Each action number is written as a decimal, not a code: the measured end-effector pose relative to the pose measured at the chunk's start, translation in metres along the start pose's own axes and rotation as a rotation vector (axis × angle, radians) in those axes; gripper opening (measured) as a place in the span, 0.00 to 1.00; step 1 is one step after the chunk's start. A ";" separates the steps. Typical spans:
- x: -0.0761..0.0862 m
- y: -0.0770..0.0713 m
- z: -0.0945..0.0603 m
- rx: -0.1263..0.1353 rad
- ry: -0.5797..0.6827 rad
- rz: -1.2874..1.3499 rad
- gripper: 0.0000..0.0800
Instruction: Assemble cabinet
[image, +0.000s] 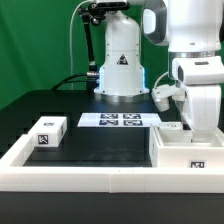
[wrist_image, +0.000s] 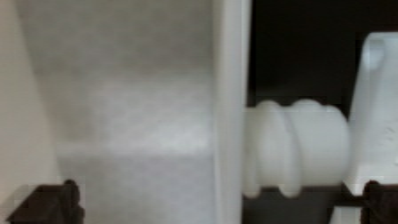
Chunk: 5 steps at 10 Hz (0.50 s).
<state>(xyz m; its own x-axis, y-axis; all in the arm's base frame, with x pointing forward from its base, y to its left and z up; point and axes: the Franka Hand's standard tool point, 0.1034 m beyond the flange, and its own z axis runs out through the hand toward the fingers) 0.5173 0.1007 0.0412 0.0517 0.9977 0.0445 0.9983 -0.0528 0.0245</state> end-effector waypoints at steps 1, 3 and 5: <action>-0.001 -0.001 -0.014 -0.008 -0.006 0.007 1.00; 0.002 -0.010 -0.030 -0.023 -0.009 0.030 1.00; 0.014 -0.041 -0.032 -0.024 -0.001 0.073 1.00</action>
Offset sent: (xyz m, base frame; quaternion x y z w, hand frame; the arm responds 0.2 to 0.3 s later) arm -0.0485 0.0233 0.0263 -0.0267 0.0076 0.0497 0.9984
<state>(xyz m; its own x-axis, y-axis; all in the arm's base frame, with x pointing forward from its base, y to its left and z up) 0.4762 0.1156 0.0724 0.1248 0.9911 0.0461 0.9909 -0.1269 0.0450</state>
